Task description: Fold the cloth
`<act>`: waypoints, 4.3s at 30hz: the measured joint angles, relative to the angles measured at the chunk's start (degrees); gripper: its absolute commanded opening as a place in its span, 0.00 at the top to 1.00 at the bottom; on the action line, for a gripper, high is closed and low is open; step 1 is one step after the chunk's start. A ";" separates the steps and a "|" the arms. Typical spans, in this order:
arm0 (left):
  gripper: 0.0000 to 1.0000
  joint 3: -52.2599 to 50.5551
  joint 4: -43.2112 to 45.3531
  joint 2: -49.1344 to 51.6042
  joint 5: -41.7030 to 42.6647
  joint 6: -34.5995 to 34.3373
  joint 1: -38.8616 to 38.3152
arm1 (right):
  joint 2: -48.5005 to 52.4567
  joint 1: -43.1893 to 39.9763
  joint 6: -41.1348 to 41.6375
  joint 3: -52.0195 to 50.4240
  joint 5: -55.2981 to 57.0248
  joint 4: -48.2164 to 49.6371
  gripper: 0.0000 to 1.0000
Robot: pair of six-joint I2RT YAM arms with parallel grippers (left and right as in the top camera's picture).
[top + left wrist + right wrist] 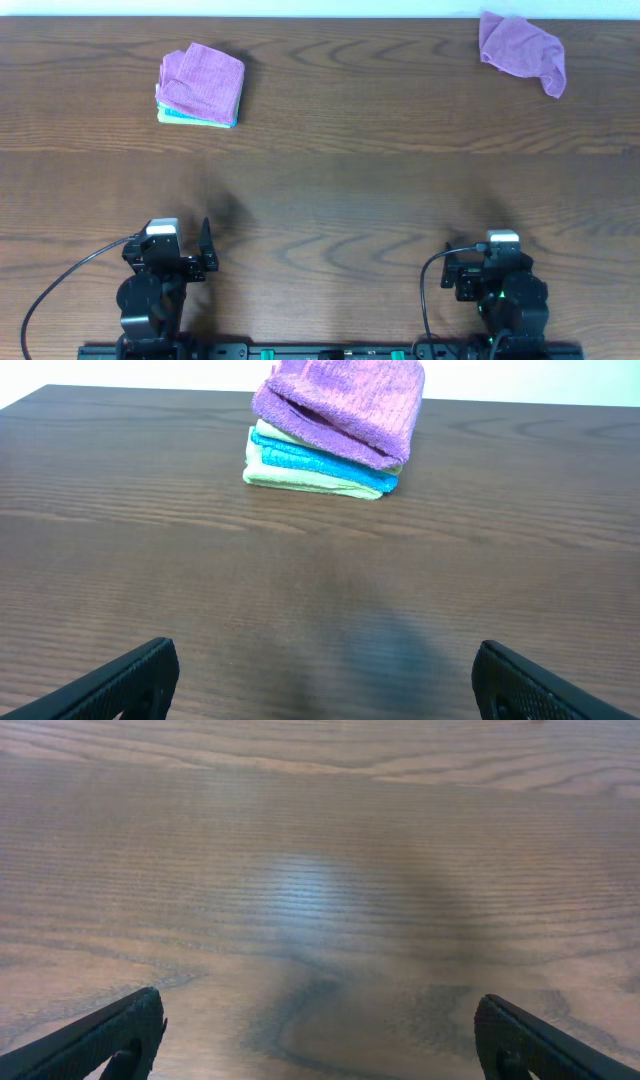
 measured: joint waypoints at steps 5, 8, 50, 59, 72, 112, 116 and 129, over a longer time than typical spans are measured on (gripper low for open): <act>0.05 0.00 0.00 0.00 0.00 0.00 0.00 | 0.00 0.00 0.00 0.00 0.00 0.00 0.01; 0.05 0.00 0.00 0.00 0.00 0.00 0.00 | 0.00 0.00 0.00 0.00 0.00 0.00 0.01; 0.05 0.00 -0.02 0.00 -0.02 0.00 0.00 | 5.60 -1.66 3.54 2.47 1.53 3.02 0.01; 0.05 0.00 0.02 -0.13 -0.66 0.02 0.00 | 44.70 -10.80 5.92 38.23 3.98 0.46 0.01; 0.05 0.00 0.09 -0.15 -0.83 0.00 0.00 | 96.70 -19.04 6.21 89.88 0.70 -8.76 0.01; 0.05 0.00 0.02 -0.15 -0.83 0.00 0.00 | 137.15 -21.18 14.69 102.09 -5.90 24.39 0.01; 0.05 0.00 0.02 -0.15 -0.83 0.00 0.00 | 139.45 -21.18 15.28 102.09 -6.54 24.90 0.05; 0.05 0.00 0.02 -0.15 -0.83 0.02 0.00 | 140.54 -21.18 16.17 102.09 -6.80 26.43 0.17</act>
